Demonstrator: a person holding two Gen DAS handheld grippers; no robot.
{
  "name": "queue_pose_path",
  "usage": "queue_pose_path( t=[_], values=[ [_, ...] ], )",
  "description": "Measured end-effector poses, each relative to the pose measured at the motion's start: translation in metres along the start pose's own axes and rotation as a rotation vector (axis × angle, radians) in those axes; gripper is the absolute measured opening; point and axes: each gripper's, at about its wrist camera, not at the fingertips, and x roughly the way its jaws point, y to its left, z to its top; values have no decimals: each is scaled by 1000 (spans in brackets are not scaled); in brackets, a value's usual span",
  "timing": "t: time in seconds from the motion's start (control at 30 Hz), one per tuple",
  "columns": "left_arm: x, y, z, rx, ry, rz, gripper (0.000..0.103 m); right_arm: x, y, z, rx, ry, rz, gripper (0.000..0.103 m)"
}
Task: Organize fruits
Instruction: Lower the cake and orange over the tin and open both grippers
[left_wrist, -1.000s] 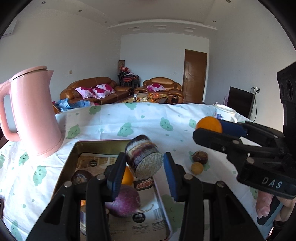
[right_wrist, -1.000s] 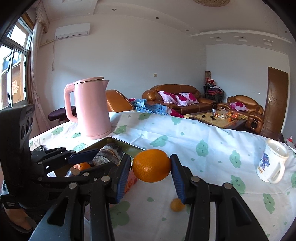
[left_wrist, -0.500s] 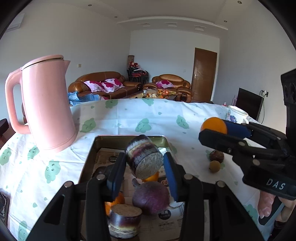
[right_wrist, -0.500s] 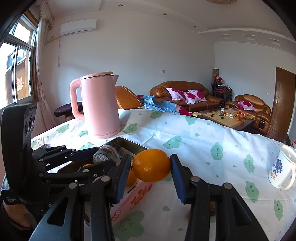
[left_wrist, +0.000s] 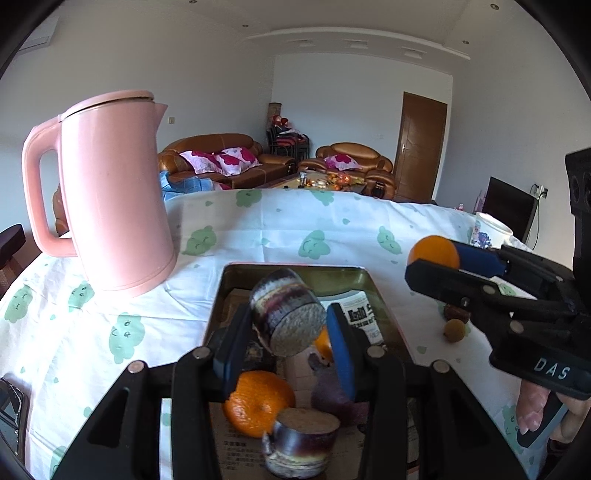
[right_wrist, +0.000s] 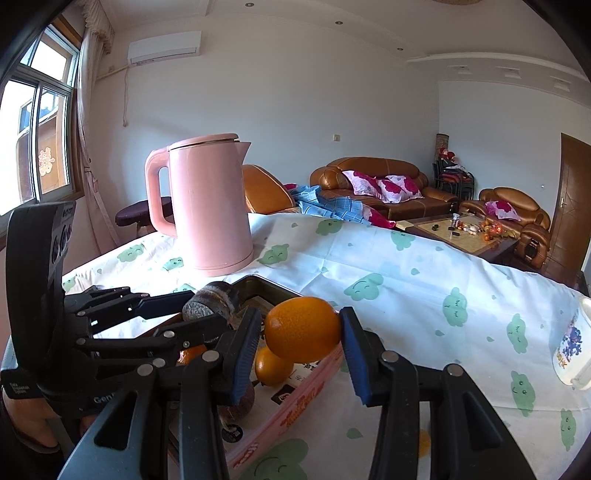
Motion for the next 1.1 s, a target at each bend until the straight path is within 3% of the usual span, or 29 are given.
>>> queue_pose_path(
  t=[0.57, 1.1],
  values=[
    [21, 14, 0, 11, 90, 16, 43, 43, 8, -4, 7, 78, 32, 46],
    [29, 11, -1, 44, 124, 22, 44, 61, 2, -13, 40, 151, 68, 47]
  ],
)
